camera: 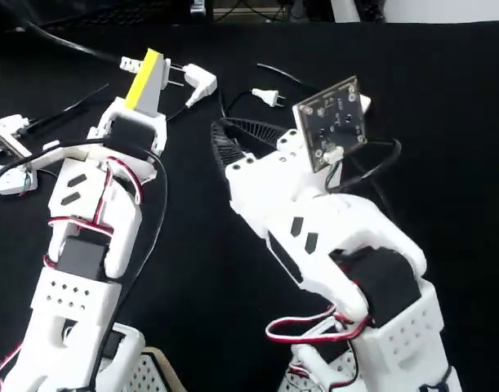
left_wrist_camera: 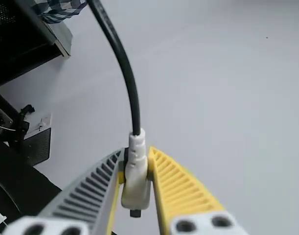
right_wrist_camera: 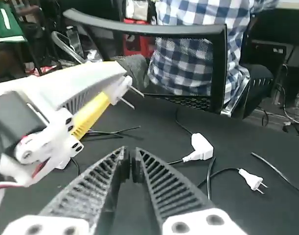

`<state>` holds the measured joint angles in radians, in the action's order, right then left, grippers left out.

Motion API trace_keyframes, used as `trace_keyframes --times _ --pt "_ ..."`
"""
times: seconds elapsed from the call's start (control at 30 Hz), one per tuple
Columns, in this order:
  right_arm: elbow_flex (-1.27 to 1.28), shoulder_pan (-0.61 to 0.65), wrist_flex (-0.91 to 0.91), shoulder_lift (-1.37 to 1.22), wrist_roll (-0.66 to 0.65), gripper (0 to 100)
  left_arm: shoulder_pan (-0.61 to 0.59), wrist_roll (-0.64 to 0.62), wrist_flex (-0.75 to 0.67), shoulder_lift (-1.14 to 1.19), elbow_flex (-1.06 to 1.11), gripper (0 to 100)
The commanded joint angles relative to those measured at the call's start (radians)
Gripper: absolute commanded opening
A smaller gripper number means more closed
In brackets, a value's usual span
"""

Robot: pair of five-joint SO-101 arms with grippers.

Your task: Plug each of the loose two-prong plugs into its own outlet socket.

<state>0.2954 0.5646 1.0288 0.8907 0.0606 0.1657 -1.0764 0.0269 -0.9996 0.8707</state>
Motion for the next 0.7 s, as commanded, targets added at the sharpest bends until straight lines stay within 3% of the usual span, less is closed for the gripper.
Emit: trace_keyframes --times 0.0,0.2,0.3,0.5,0.67 --pt "-0.001 -0.026 -0.018 0.010 -0.008 1.2 0.030 -0.006 -0.026 0.025 -0.021 3" --pt "0.008 -0.193 -0.032 -0.001 -0.002 1.2 0.030 -0.006 -0.026 0.046 -0.033 3" --pt "0.093 -0.227 -0.164 -0.007 0.008 1.2 0.030 -0.006 -0.026 0.046 -0.033 3" --pt "0.246 -0.224 -0.408 -0.016 0.078 1.2 0.031 -0.006 -0.026 0.038 -0.035 3" --pt "0.280 -0.167 -0.442 -0.018 0.101 1.2 0.015 -0.006 -0.020 0.037 -0.035 3"
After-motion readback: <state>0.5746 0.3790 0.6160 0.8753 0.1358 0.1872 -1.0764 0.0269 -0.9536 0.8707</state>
